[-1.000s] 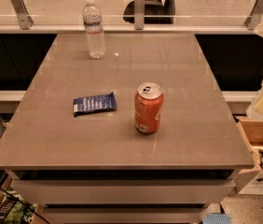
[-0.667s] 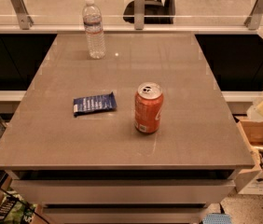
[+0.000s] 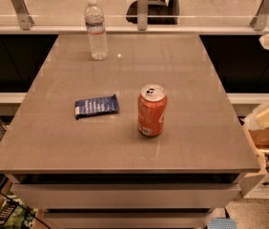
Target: Move coke can near water bottle
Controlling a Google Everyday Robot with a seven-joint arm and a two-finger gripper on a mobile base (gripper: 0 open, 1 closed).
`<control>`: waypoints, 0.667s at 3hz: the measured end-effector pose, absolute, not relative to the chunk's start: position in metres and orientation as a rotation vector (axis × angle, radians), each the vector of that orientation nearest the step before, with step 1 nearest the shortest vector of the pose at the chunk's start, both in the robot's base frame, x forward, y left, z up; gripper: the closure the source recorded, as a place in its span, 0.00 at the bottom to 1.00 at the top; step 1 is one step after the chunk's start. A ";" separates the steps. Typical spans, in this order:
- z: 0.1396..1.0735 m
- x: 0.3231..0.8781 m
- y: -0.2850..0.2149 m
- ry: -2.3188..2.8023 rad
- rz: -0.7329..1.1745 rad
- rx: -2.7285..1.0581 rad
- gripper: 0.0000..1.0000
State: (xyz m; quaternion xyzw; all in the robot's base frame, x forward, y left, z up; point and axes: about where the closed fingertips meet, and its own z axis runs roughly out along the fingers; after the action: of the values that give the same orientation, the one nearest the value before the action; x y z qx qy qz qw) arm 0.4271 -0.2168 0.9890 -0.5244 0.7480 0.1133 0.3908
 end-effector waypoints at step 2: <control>0.984 0.430 -0.213 1.883 0.323 -1.322 0.00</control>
Offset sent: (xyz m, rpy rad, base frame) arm 0.0084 0.0061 -0.0148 0.0865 0.0067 0.0213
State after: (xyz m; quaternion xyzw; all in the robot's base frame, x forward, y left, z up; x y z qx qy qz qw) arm 0.4299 -0.2126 0.9841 -0.5221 0.7435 0.1274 0.3979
